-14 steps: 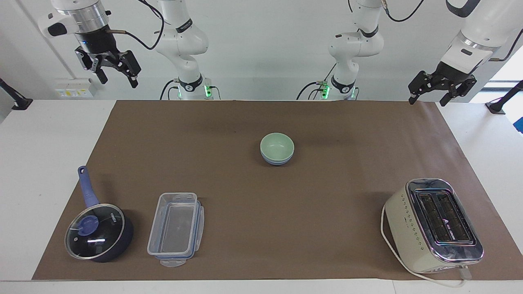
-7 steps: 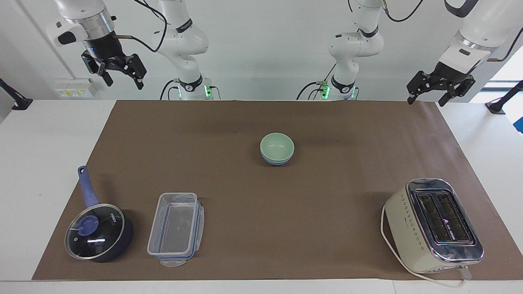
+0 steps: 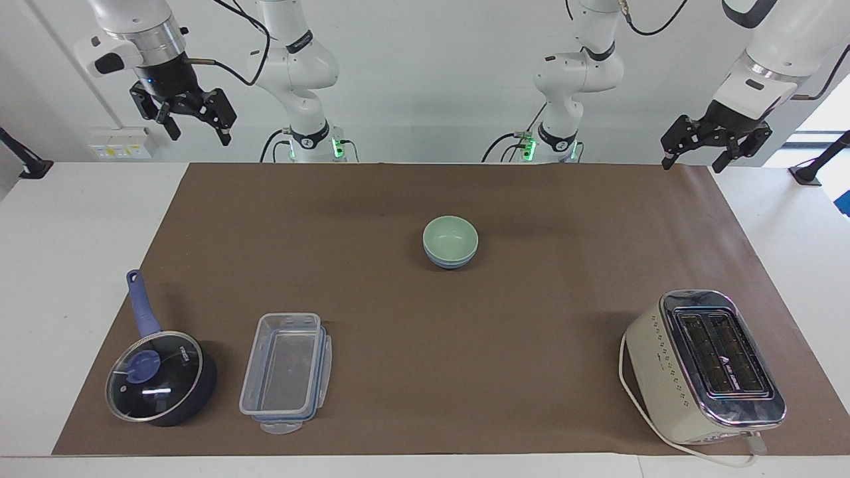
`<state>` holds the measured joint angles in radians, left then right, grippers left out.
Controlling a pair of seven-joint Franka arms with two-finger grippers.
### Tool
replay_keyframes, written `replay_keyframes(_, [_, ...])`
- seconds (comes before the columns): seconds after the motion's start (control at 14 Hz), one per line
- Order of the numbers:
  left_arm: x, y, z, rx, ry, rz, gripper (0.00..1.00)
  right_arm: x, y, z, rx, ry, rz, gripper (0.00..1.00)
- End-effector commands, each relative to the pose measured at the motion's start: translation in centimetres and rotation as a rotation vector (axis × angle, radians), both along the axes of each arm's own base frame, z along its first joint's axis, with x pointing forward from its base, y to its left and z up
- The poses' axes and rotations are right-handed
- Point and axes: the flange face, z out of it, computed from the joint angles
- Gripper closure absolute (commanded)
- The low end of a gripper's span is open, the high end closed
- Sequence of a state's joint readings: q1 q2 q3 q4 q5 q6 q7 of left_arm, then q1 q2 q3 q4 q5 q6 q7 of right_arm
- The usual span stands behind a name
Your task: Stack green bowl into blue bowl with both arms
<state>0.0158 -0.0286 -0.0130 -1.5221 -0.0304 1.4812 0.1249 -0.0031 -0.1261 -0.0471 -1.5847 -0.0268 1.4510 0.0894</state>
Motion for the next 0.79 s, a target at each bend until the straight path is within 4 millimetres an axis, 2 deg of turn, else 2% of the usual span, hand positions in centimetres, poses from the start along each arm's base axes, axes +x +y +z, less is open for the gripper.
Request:
replay_keyframes(0.0, [-0.11, 0.10, 0.64, 0.015, -0.005, 0.006, 0.00, -0.83, -0.16, -0.01, -0.020, 0.006, 0.024, 0.00])
replay_keyframes(0.72, [-0.15, 0.02, 0.53, 0.015, 0.002, 0.006, 0.00, -1.02, 0.06, -0.06, 0.000, 0.018, 0.025, 0.00])
